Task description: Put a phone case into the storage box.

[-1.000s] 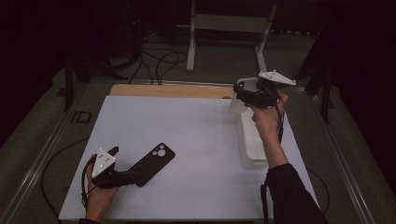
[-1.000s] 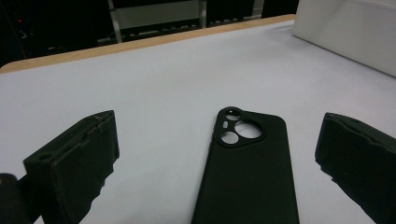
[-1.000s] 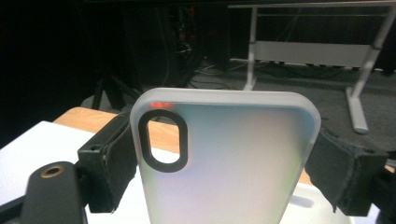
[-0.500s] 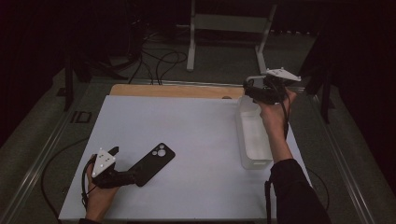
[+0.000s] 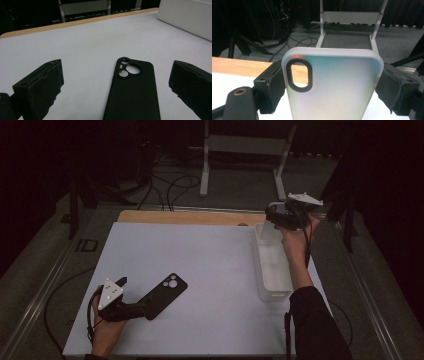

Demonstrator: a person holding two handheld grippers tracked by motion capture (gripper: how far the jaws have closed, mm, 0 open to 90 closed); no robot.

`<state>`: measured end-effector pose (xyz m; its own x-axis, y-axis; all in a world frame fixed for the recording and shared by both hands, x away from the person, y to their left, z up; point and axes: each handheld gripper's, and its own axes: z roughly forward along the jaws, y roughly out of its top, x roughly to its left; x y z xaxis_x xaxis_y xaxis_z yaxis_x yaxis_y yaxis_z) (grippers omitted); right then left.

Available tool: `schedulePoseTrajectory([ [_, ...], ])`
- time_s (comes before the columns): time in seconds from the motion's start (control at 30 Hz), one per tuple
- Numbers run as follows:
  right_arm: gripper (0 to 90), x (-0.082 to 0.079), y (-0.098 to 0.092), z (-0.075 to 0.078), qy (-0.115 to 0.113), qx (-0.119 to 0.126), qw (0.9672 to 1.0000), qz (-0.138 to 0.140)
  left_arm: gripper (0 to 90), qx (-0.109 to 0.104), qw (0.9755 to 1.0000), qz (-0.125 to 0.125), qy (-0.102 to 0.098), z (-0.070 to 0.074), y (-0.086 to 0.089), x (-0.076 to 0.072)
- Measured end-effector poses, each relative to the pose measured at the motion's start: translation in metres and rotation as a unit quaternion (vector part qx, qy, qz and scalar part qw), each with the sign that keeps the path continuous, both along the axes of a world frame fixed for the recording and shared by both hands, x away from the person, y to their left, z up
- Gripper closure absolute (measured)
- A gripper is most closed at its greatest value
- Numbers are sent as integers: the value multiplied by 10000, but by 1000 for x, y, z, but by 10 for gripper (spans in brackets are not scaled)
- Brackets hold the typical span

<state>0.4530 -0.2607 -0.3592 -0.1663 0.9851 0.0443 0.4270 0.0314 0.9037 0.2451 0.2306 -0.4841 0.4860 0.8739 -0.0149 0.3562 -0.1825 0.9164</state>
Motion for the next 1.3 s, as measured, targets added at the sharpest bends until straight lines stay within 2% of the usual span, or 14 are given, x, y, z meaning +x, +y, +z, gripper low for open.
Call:
schedulePoseTrajectory([
  [0.1,167,3,0,-4,46,-95,9999,19,1,-8,10000,4,2,0,0,0],
  [0.5,166,16,6,-22,245,-112,9996,-82,1,-20,10000,-6,3,0,1,0],
  [1.03,165,22,8,-44,482,-111,9987,-150,1,-20,10000,-53,36,0,0,0],
  [1.3,165,26,11,-53,612,-204,9977,-190,1,-9,10000,-60,37,0,-1,0],
])
